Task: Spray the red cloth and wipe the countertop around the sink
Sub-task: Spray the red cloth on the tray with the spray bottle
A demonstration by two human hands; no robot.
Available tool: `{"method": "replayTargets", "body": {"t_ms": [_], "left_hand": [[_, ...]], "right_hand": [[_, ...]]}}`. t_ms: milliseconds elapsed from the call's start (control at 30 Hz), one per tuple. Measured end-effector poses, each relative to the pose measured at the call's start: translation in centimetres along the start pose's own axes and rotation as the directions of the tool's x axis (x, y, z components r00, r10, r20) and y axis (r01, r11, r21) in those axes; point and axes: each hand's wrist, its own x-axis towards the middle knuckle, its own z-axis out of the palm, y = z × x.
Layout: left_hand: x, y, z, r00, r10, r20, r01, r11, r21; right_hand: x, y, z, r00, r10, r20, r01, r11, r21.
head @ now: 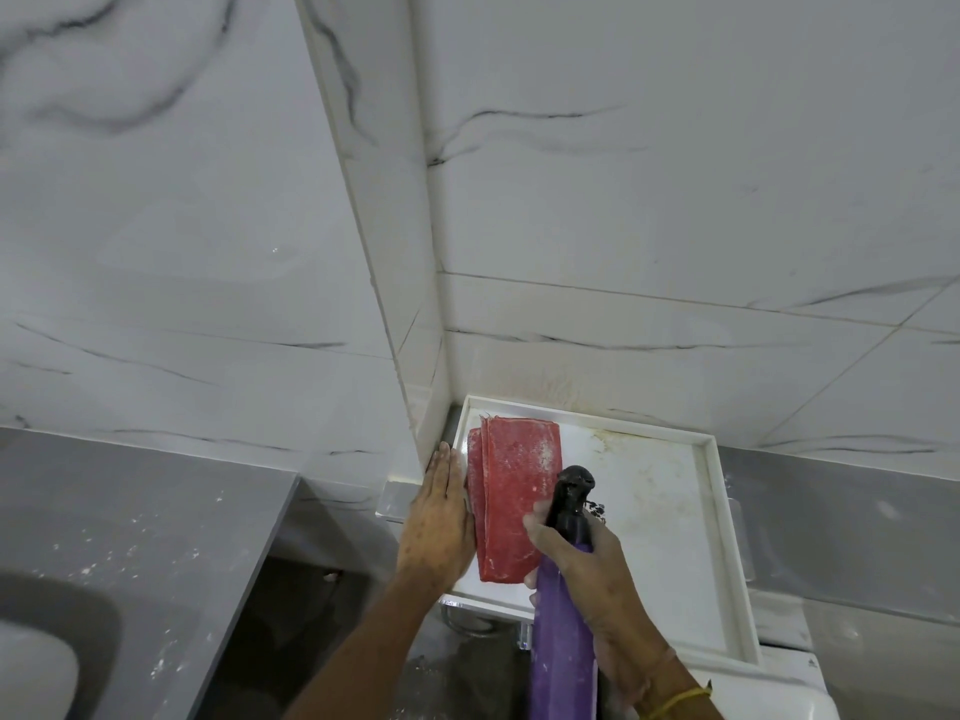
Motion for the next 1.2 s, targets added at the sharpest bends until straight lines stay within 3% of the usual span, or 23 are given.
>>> {"method": "replayTargets", "body": {"t_ms": [967,1200], "left_hand": [[-0.18,0.06,-0.34,1.000,-0.012,0.019,0.012,1.000,-0.029],[-0.13,0.06,-0.18,0.999,-0.015,0.035,0.014,1.000,0.017]], "right_hand": [[0.32,-0.25,-0.04,0.999,-0.034,-0.036,0.034,0.999,-0.019],[0.42,-0.19,-0.40,0.999,0.018,-0.033,-0.018,1.000,0.012]]}}
